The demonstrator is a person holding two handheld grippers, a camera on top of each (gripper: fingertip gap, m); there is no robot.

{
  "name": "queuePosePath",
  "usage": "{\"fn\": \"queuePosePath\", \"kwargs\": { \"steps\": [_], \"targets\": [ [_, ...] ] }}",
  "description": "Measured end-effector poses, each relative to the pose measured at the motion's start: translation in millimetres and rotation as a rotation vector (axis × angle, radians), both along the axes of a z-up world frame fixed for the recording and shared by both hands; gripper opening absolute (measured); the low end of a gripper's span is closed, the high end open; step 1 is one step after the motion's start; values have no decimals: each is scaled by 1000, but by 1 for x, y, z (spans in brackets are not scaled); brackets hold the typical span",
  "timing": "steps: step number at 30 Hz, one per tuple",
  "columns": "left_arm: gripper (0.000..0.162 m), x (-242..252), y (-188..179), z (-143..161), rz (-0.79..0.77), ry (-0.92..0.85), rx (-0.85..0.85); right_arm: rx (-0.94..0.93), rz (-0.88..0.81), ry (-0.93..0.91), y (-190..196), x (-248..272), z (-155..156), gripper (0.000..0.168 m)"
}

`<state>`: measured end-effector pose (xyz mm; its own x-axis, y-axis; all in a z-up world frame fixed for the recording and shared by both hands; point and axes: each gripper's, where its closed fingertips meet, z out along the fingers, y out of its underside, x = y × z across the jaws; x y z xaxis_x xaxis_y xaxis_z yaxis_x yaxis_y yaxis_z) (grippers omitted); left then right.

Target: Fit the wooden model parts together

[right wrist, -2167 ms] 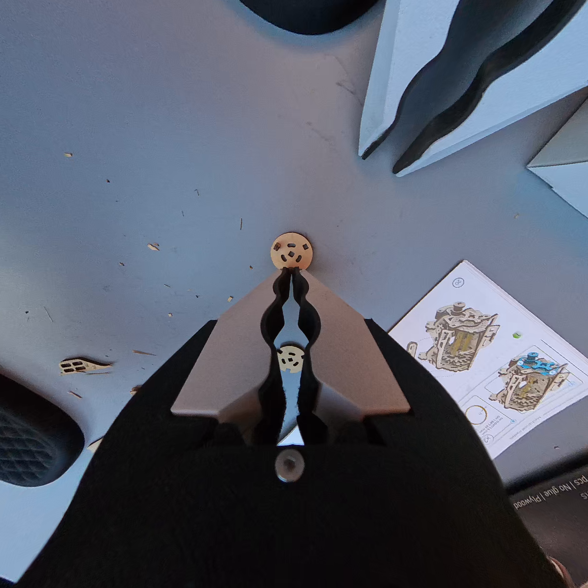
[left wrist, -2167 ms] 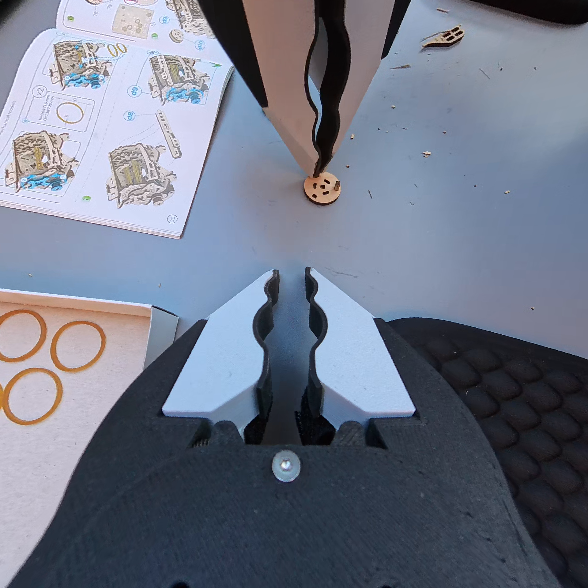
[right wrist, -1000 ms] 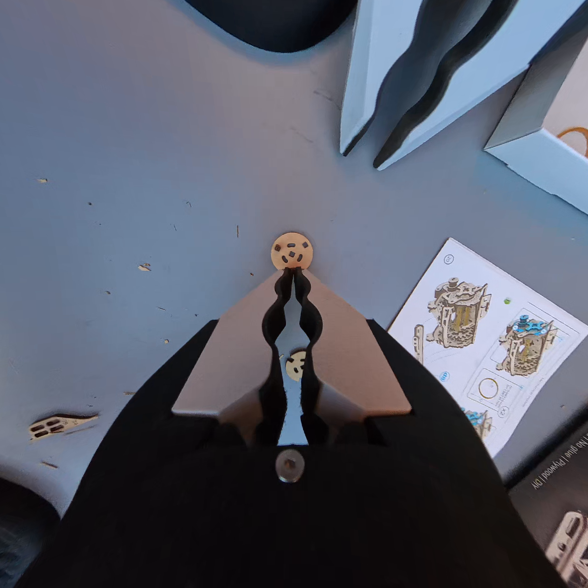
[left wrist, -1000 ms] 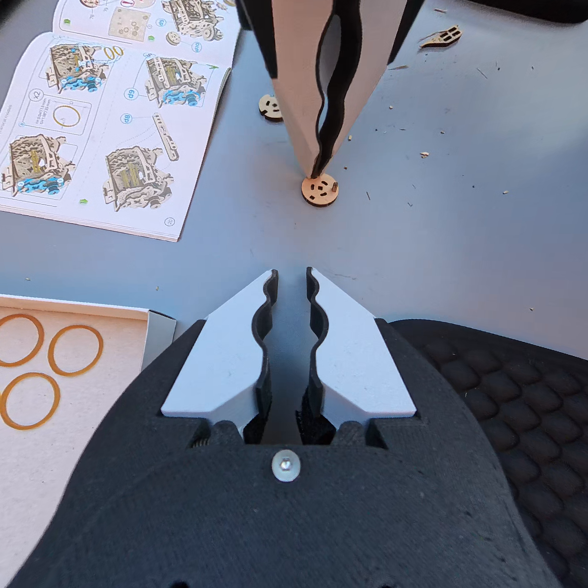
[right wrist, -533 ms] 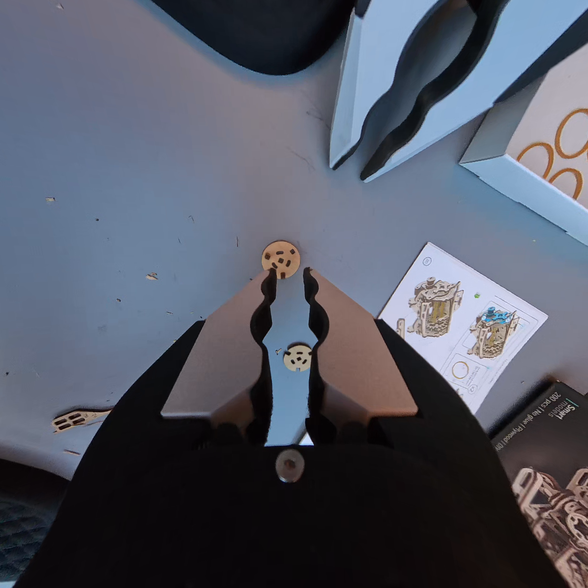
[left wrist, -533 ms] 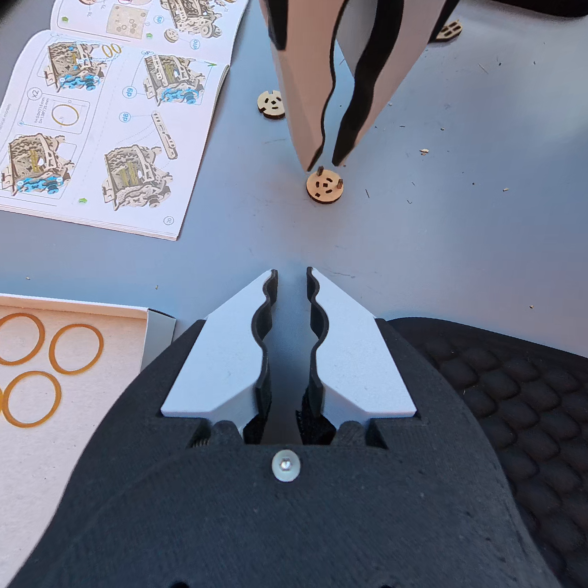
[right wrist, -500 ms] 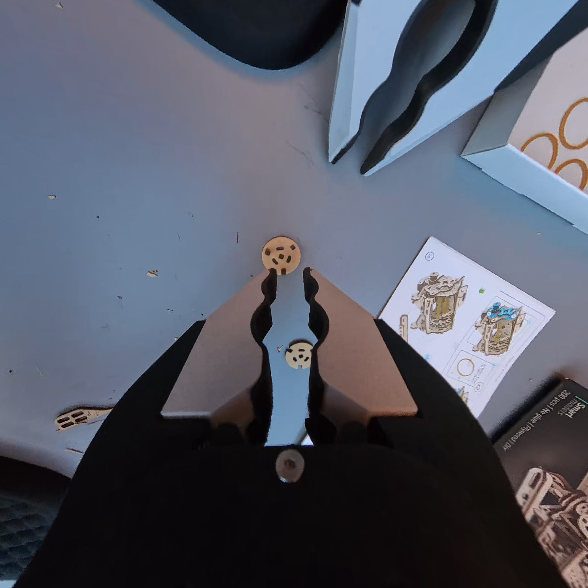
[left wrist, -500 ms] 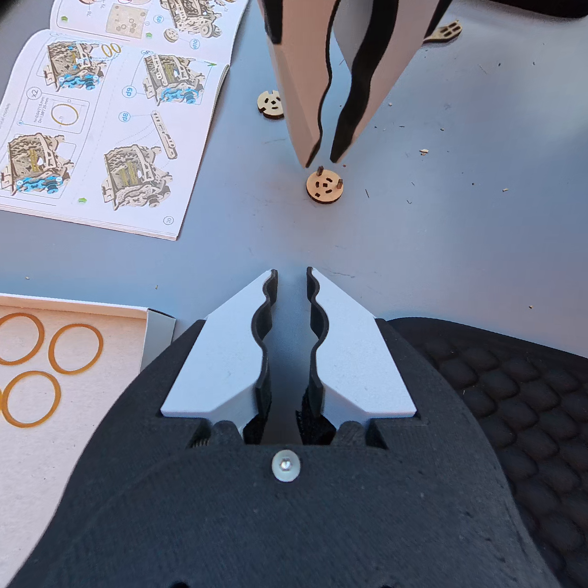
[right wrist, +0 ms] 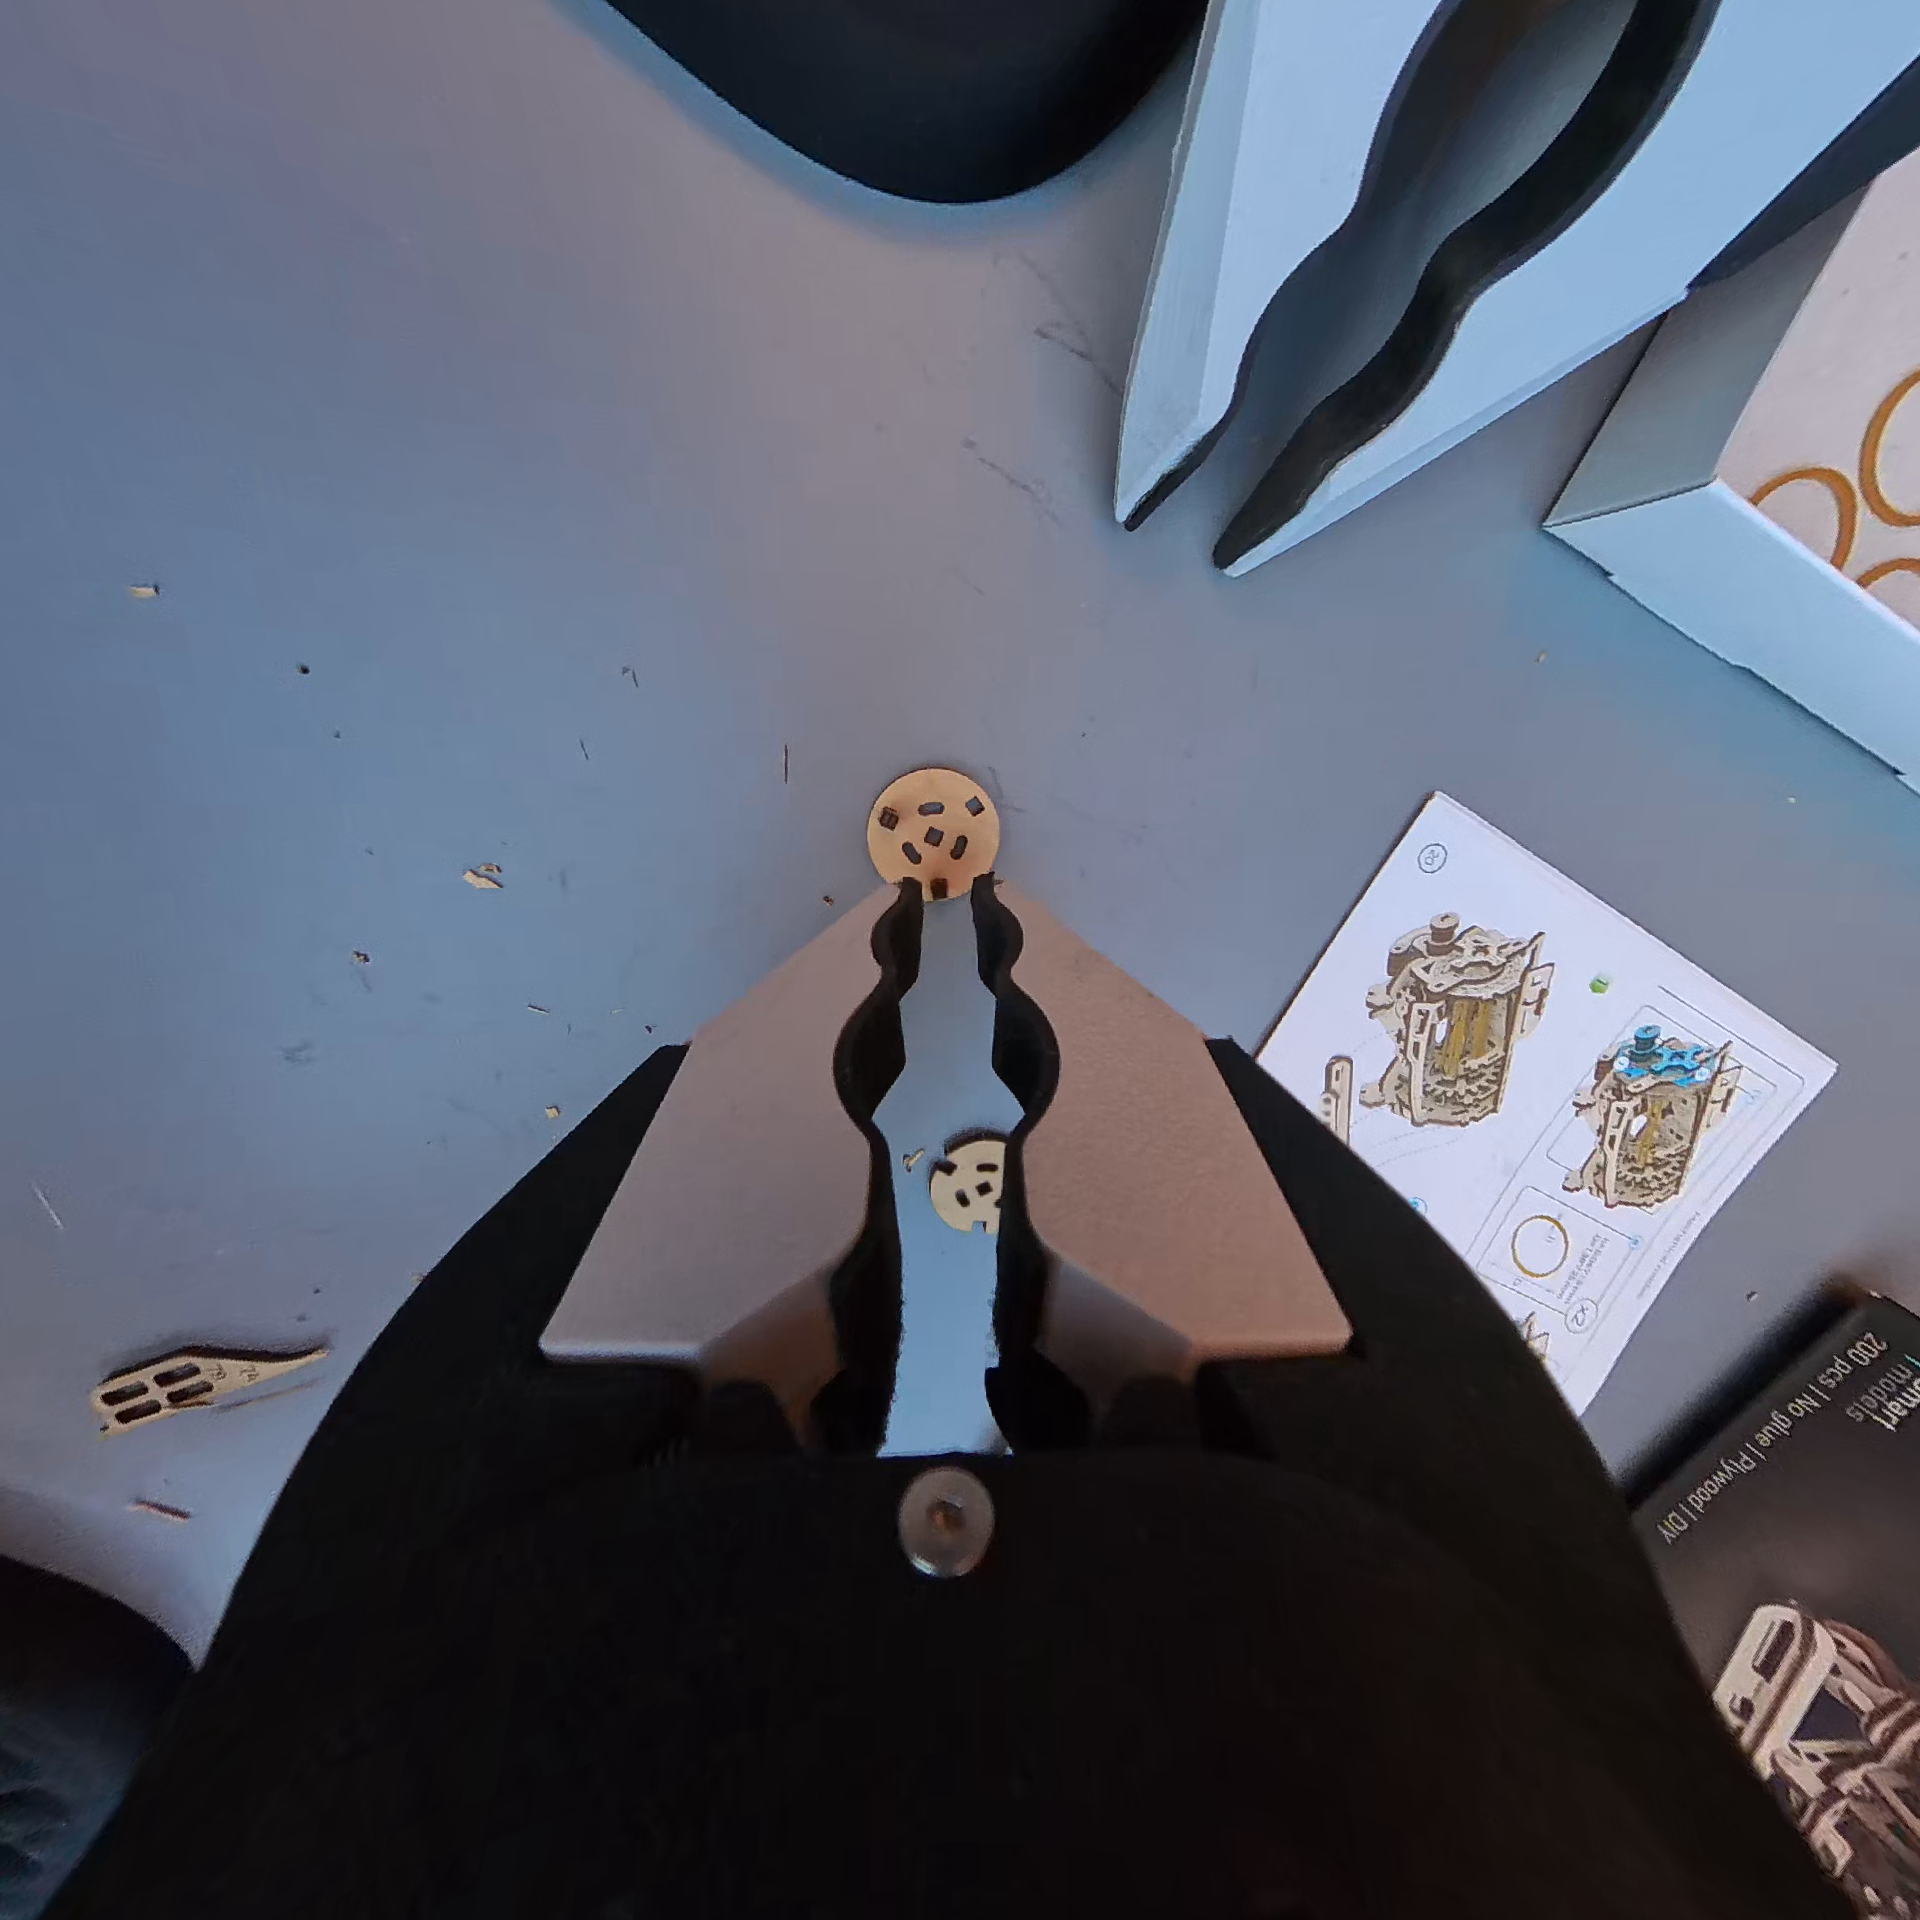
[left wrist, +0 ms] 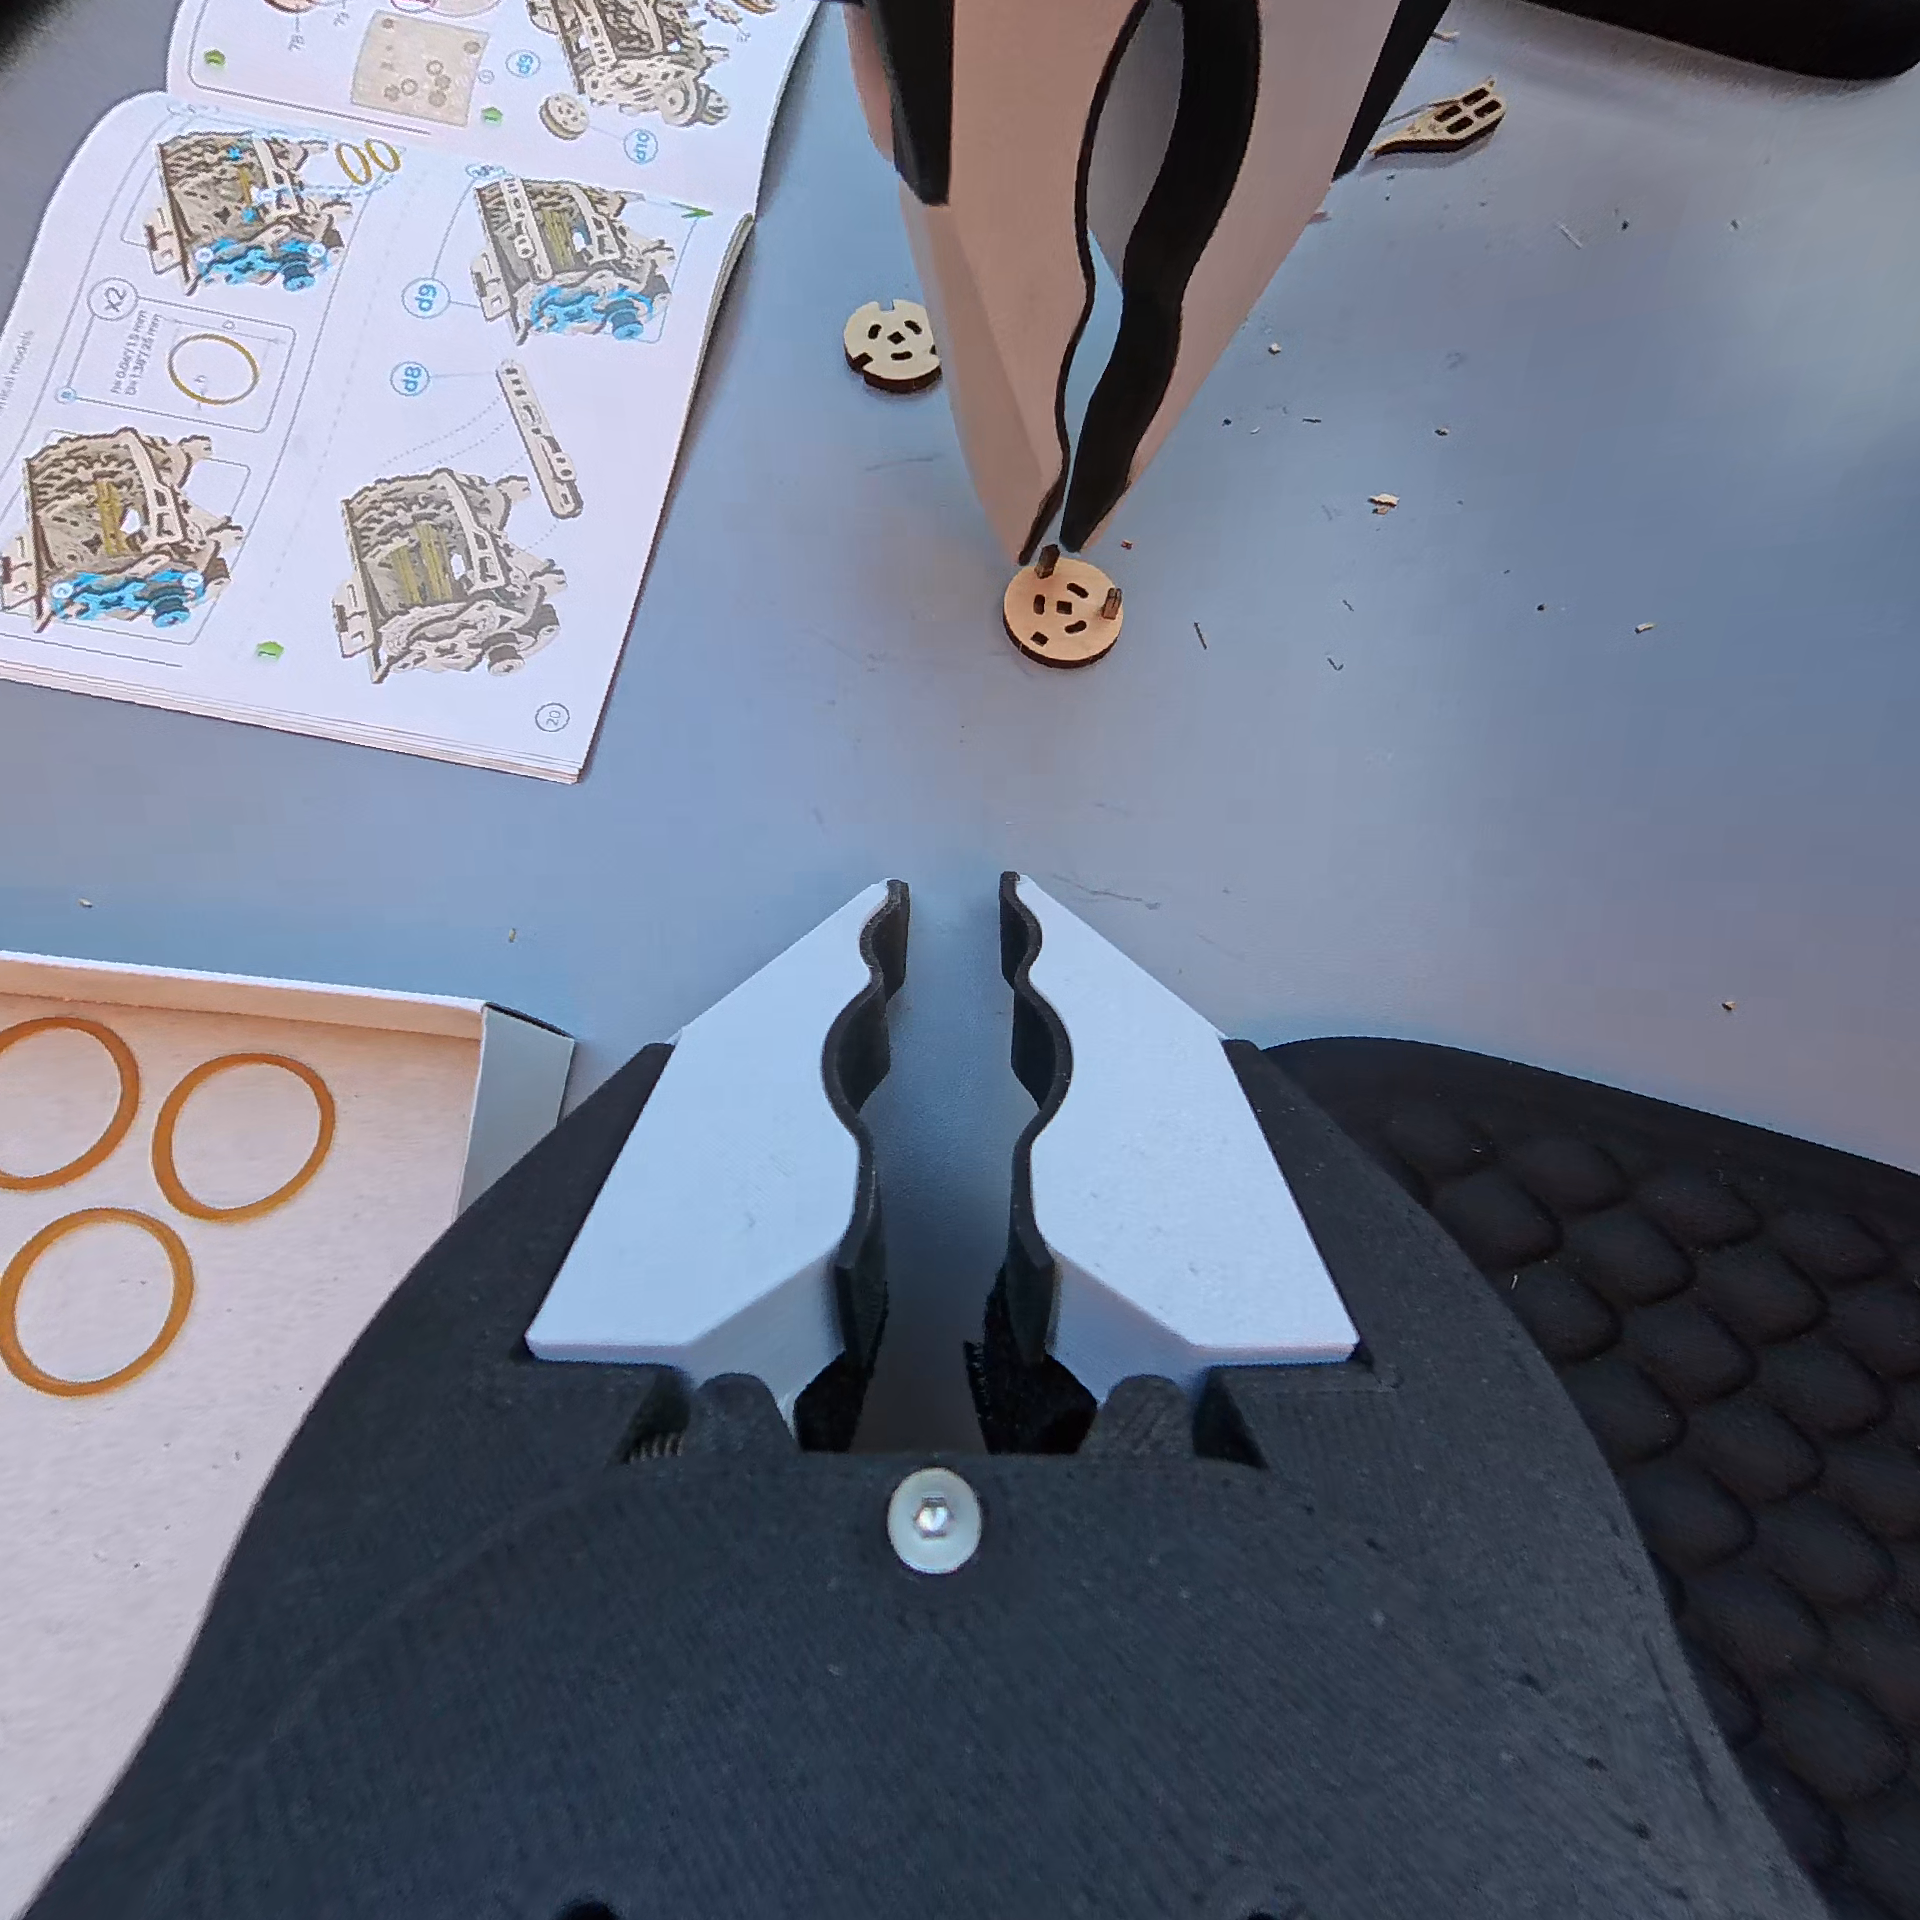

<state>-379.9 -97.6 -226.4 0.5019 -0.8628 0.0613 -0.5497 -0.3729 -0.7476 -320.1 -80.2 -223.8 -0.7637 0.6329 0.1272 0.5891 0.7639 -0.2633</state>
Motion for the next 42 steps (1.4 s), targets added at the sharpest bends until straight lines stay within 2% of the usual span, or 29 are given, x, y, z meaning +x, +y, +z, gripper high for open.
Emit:
{"fn": "queuePosePath", "kwargs": {
  "steps": [3,16,28,36,42],
  "targets": [
    [16,0,0,0,0,1,2,-3,-2,-13,0,1,-1,2],
    [16,0,0,0,1,0,2,49,-3,-105,0,3,-3,1],
    [16,0,0,0,1,3,3,73,-17,-46,-1,4,-4,1],
    [15,0,1,0,2,-2,3,-41,-23,-108,-1,5,-4,1],
    [16,0,0,0,1,0,3,83,-11,-13,-1,5,-4,1]
  ]
}}
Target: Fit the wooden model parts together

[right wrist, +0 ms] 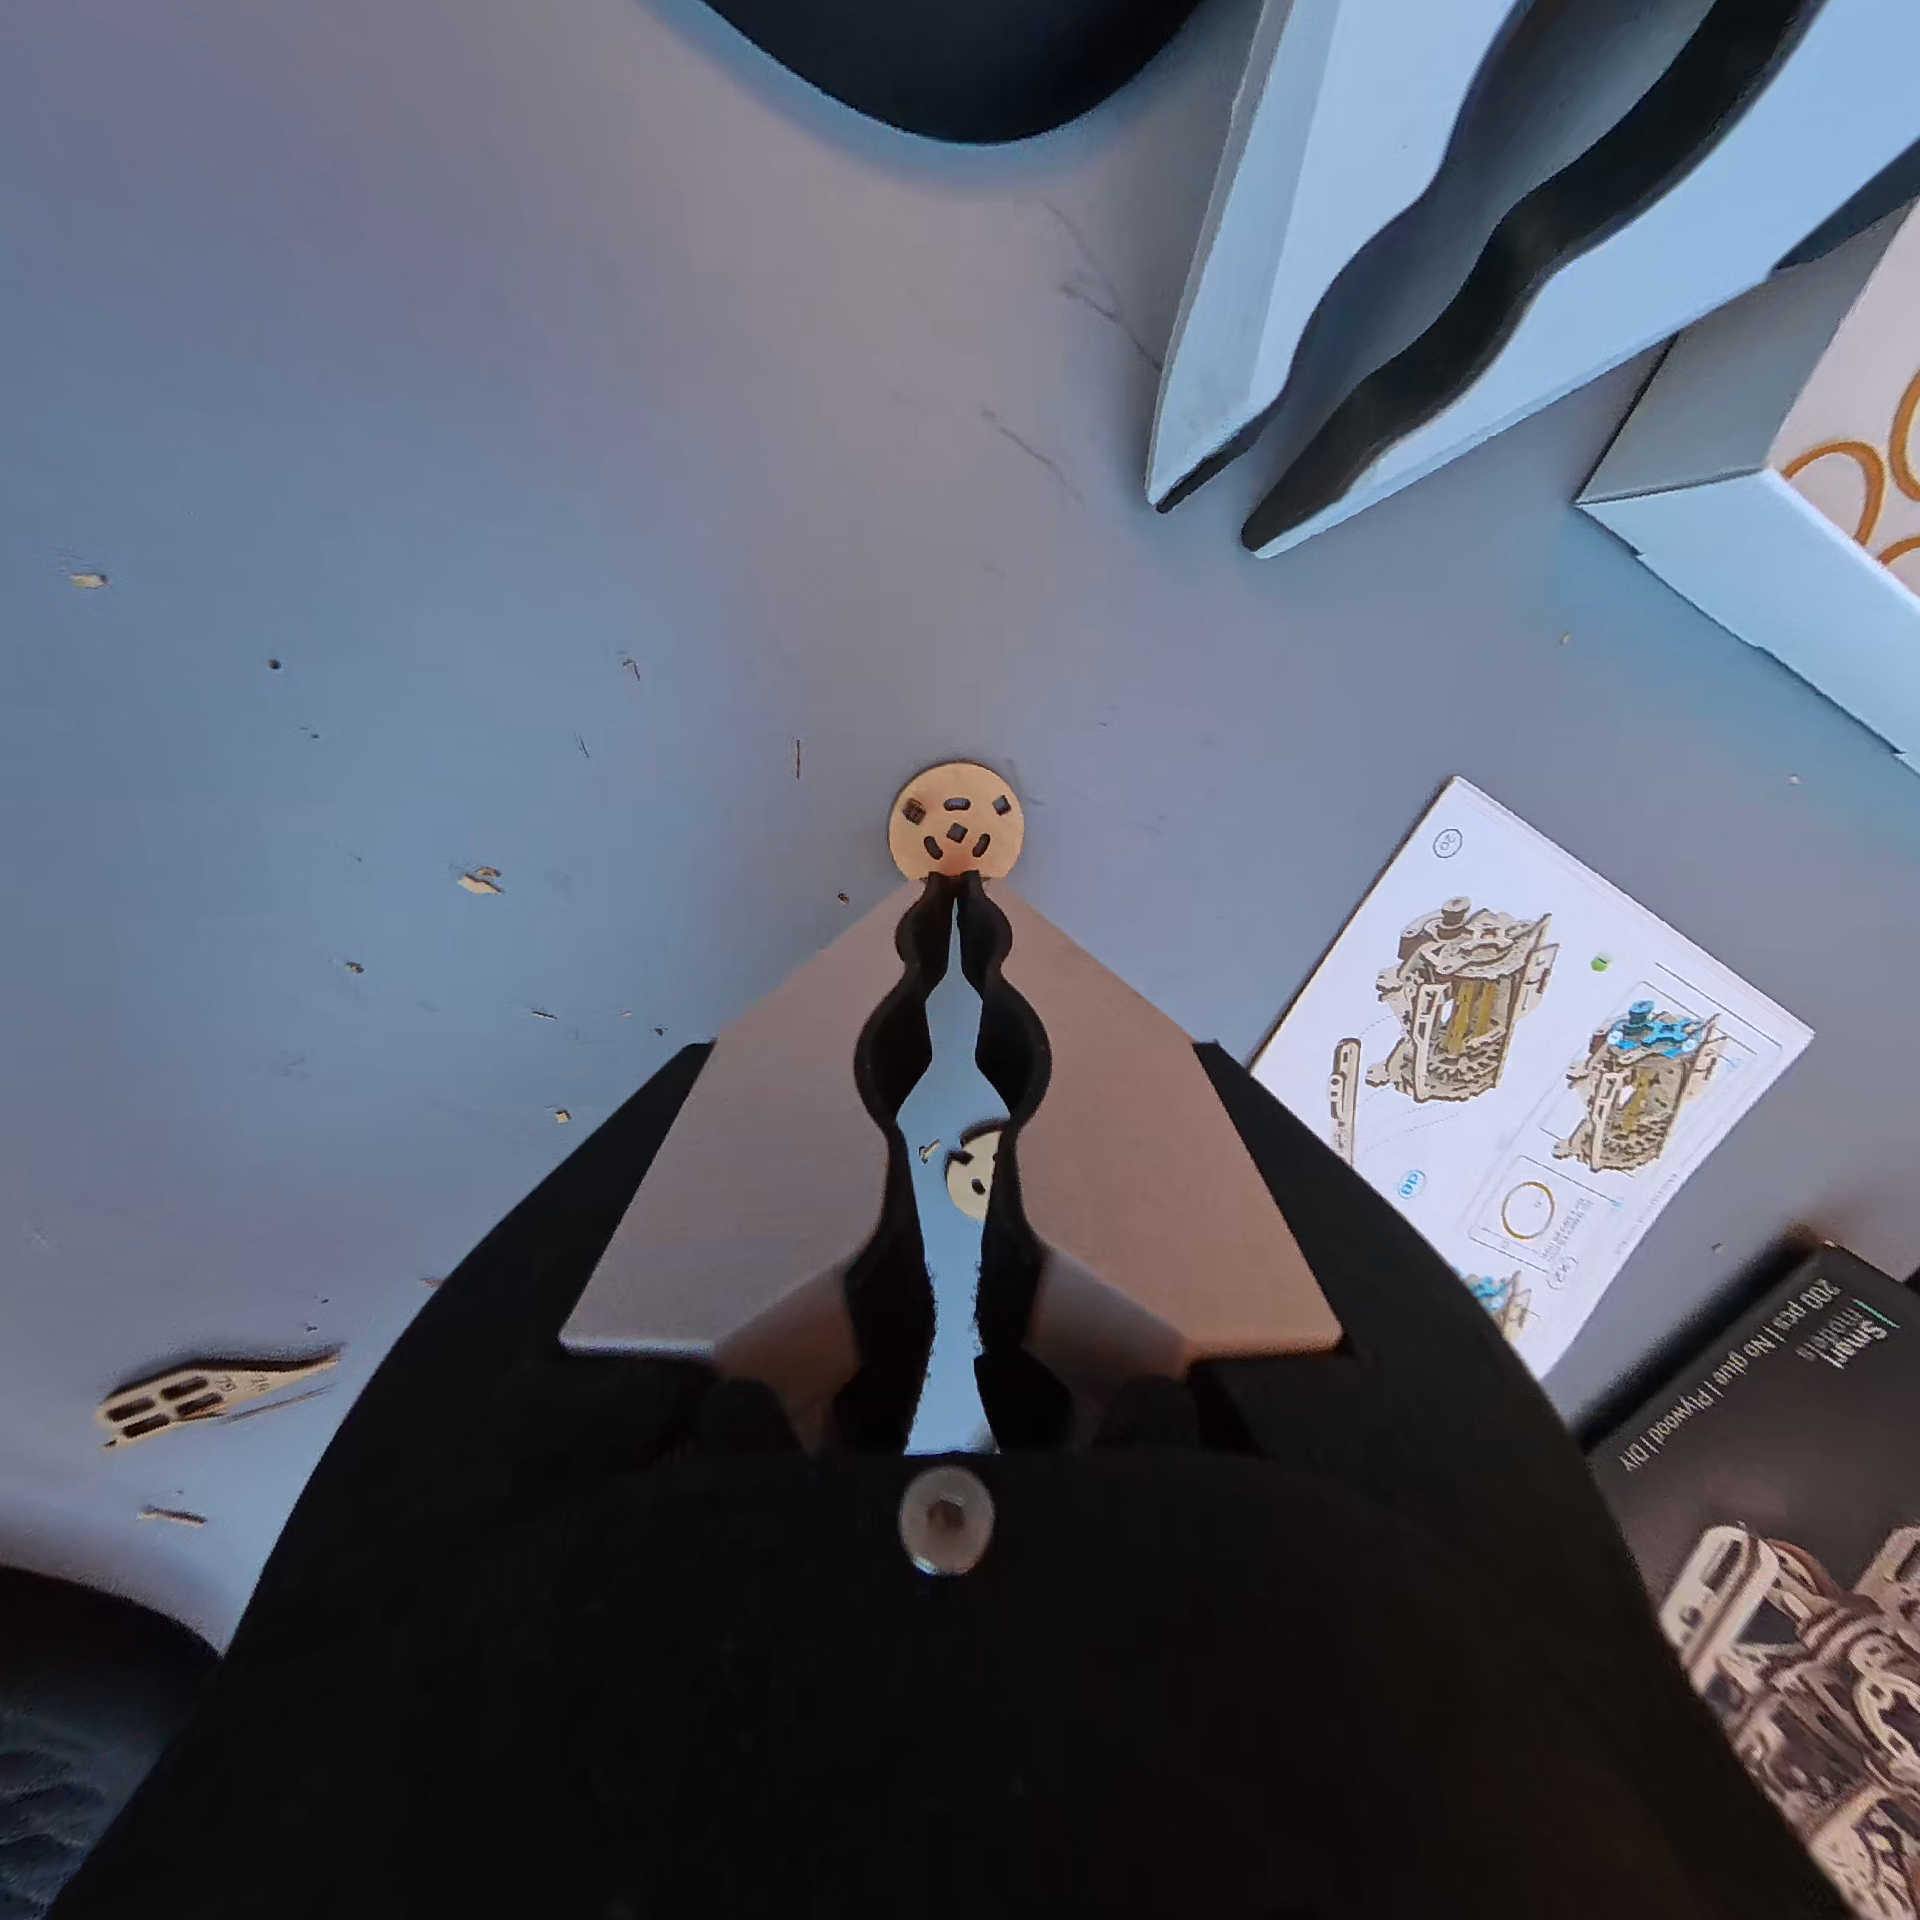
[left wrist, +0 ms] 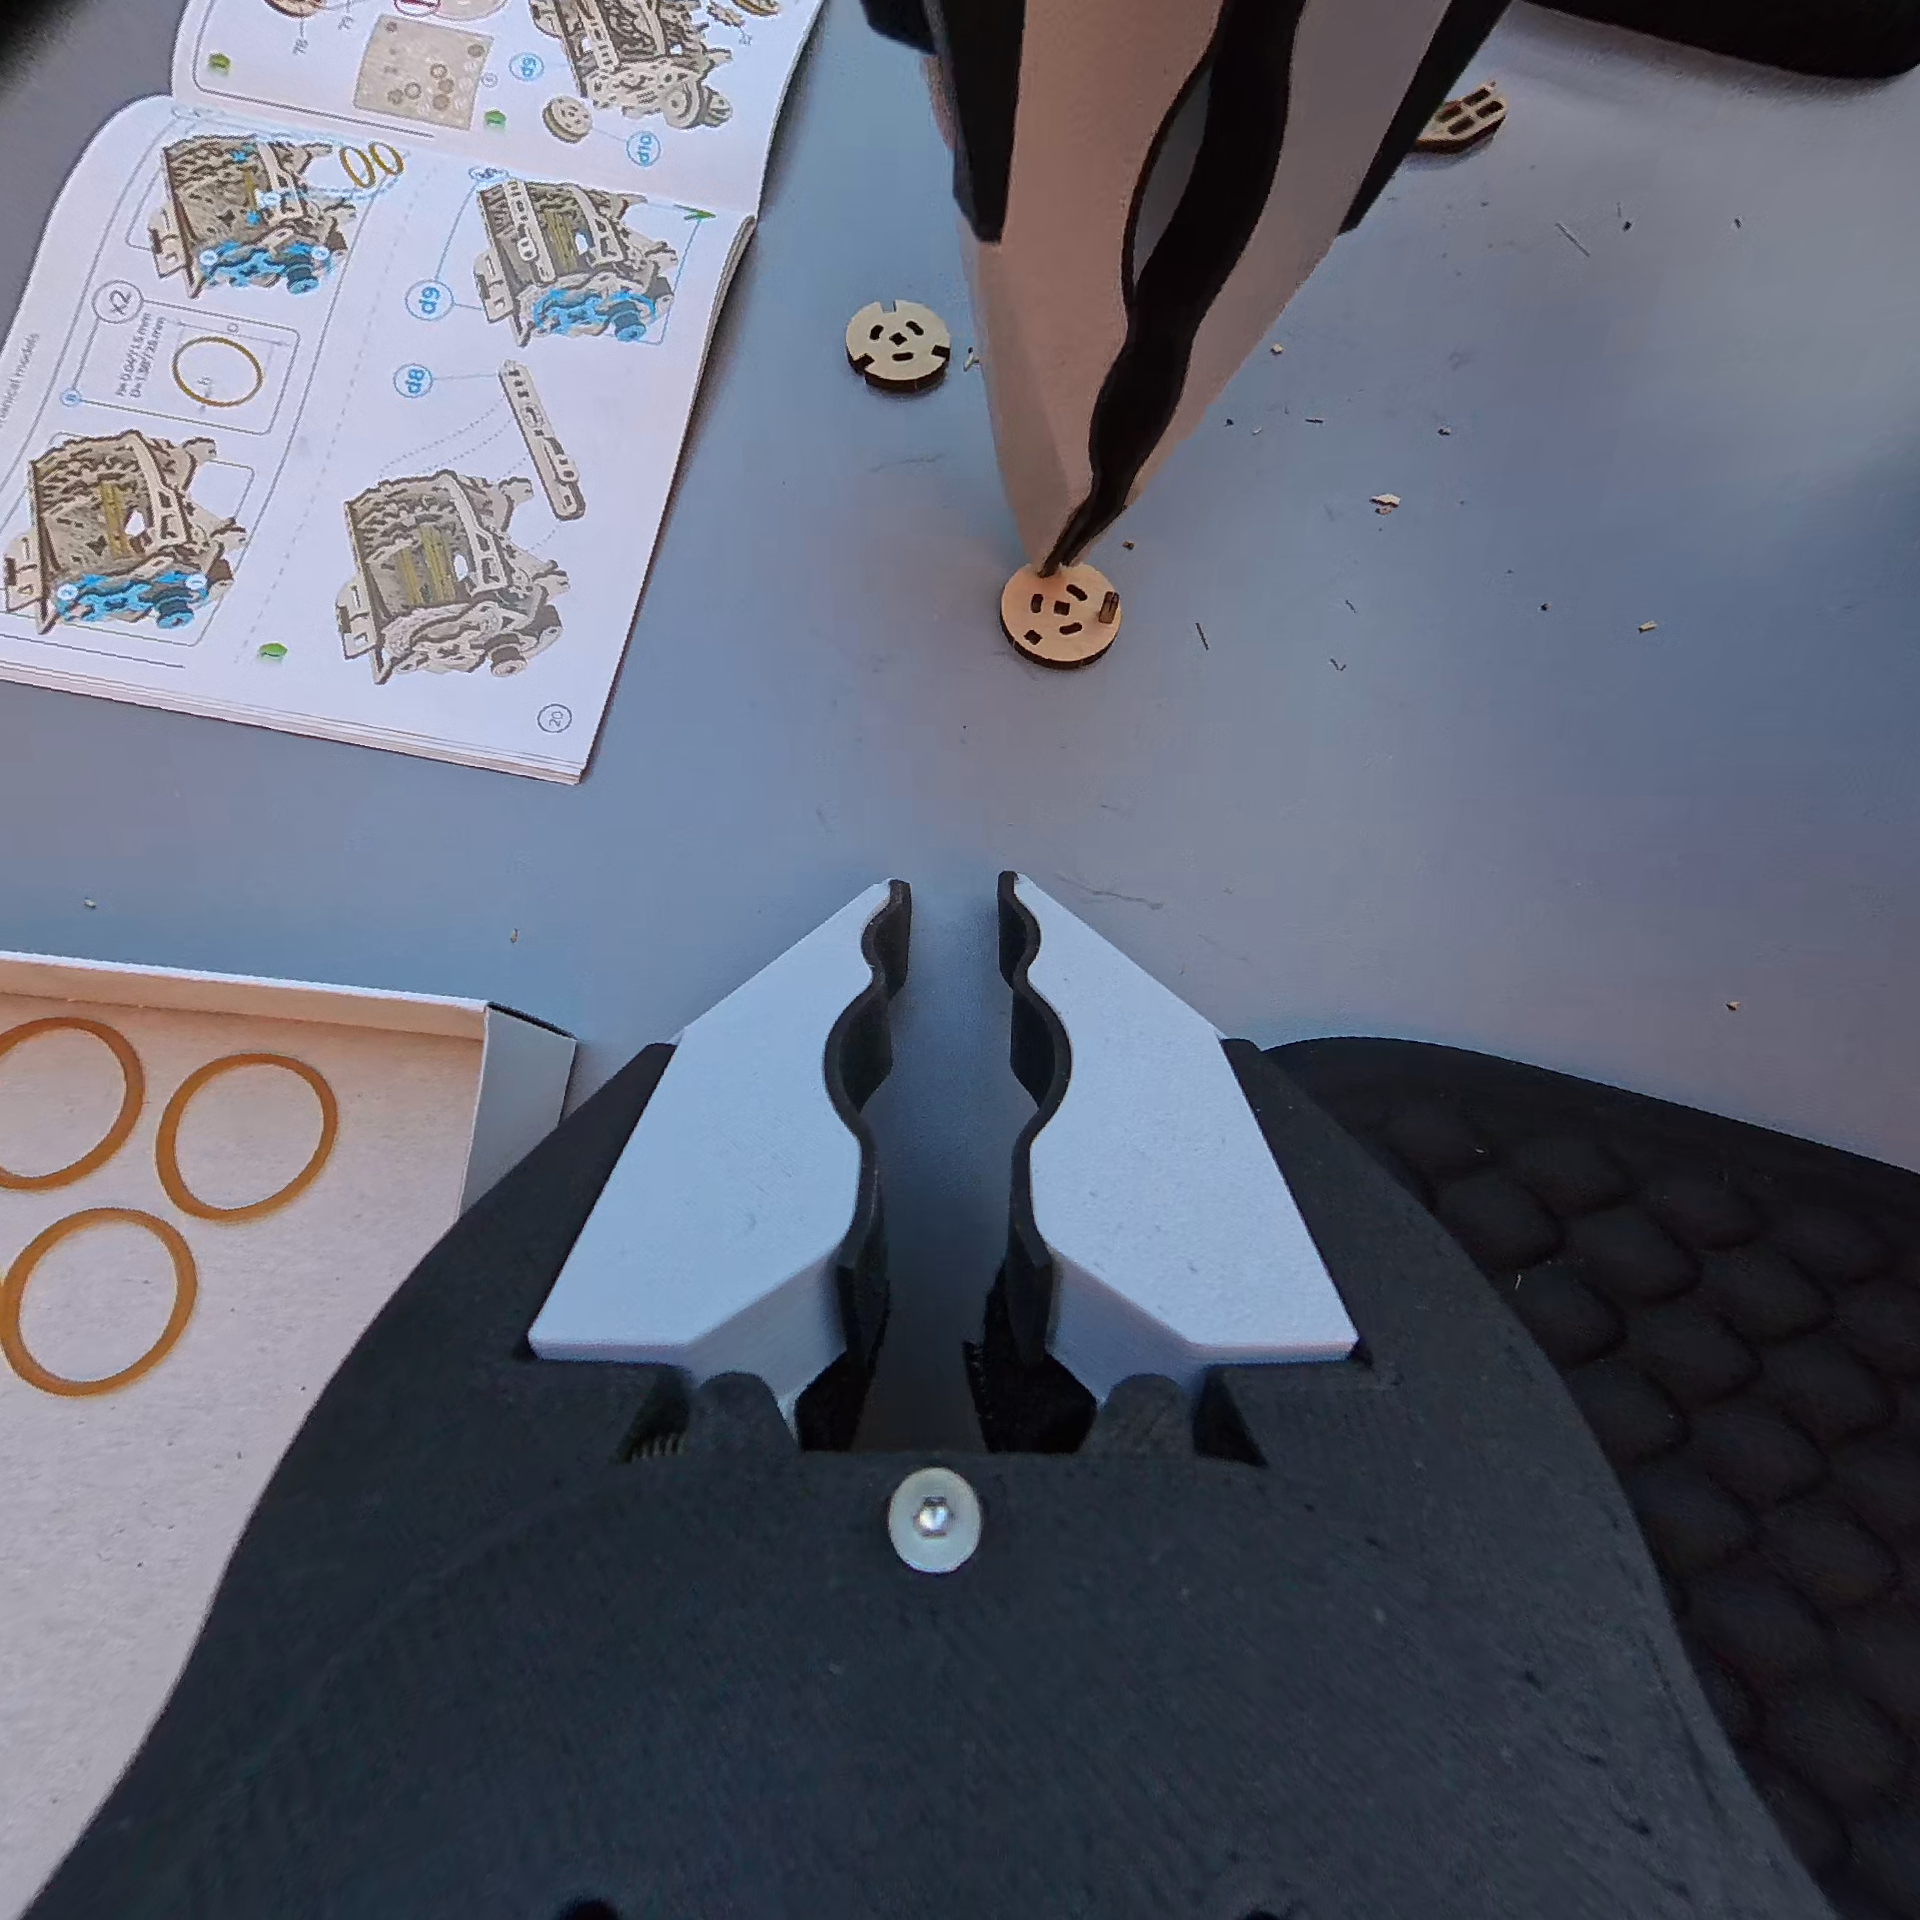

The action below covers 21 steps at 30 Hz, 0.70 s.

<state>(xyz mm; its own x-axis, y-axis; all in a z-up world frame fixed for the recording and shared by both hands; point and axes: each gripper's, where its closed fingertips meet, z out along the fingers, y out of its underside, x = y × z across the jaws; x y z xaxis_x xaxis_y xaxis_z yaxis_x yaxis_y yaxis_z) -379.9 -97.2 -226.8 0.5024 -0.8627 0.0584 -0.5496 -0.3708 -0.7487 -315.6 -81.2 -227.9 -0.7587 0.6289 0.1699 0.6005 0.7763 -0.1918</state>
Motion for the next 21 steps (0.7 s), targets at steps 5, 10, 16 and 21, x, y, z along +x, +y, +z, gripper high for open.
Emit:
{"fn": "queuePosePath", "kwargs": {
  "steps": [5,10,16,21],
  "targets": [
    [16,0,0,0,1,-2,-1,-175,-17,-117,-1,0,0,1],
    [16,0,0,0,2,-8,-4,-201,-34,-170,-1,1,-1,1],
    [16,0,0,0,0,-3,-1,-65,-51,-54,0,0,-1,1],
    [18,1,-1,0,-8,15,8,-232,-137,-67,1,-3,1,1]
  ]
}}
